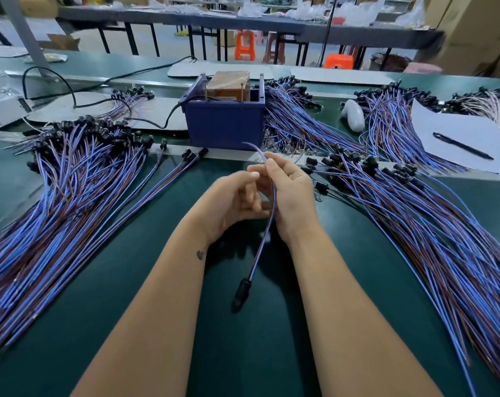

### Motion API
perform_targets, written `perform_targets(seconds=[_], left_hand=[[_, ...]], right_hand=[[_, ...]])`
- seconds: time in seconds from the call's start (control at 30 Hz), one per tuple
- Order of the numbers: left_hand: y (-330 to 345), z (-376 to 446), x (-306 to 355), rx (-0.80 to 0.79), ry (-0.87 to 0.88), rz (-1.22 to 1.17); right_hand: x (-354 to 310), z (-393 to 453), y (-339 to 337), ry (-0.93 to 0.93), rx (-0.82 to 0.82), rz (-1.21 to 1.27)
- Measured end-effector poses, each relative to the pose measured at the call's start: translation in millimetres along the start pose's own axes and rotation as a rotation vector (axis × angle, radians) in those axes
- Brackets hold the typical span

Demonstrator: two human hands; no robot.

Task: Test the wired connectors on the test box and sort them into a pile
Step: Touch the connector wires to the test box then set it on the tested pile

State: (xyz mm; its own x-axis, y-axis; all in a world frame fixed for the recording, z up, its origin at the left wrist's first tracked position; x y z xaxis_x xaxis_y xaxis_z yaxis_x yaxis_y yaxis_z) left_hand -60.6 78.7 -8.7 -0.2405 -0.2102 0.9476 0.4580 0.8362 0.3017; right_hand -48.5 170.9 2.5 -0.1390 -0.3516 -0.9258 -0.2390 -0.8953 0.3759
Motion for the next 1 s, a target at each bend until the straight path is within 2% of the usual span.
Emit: perform_targets(seconds=[0.1,0.17,0.23,0.37,0.57,0.63,0.83,1.0], left_hand=[[-30,-1,15,0.294,0.175,0.097],[-39,-4,21,0.391,0.256,0.126],[-39,-4,21,0.397,0.274,0.105],[-23,-4,18,0.276,0.256,0.007],[-27,-2,15,0.312,0.267,-0.035],[-29,-2,15,0.342,0.279,-0.014],[-57,-8,21,0.564,0.315,0.188],[-63,-10,27,0.608,0.347,0.301]], right_hand=[[-3,0,3,-0.034,-0.033,0.053],[-3,0,5,-0.045,-0.052,0.021],[-1,-1,8,-0.052,-0.057,-0.065],[4,-3,14,-0.058,-0.05,-0.255],[8,-4,14,-0.029,-0.025,-0.293],[8,-4,11,-0.036,0.009,-0.303],[-3,-3,-11,-0.129,0.185,-0.423],[-7,-4,-13,-0.147,0.222,-0.446]])
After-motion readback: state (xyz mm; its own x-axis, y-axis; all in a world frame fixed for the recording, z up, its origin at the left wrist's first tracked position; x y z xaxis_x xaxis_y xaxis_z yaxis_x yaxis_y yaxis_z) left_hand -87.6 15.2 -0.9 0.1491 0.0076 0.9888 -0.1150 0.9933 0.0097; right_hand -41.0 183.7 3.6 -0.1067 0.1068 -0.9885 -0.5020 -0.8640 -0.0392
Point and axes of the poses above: each hand's wrist, its own z-axis towards the middle knuckle, its own y-axis out of the palm, x = y × z, the point moved 9 cm from there along z, towards the middle knuckle, and after that the axes turned 3 degrees about -z, right-handed, at the moved point
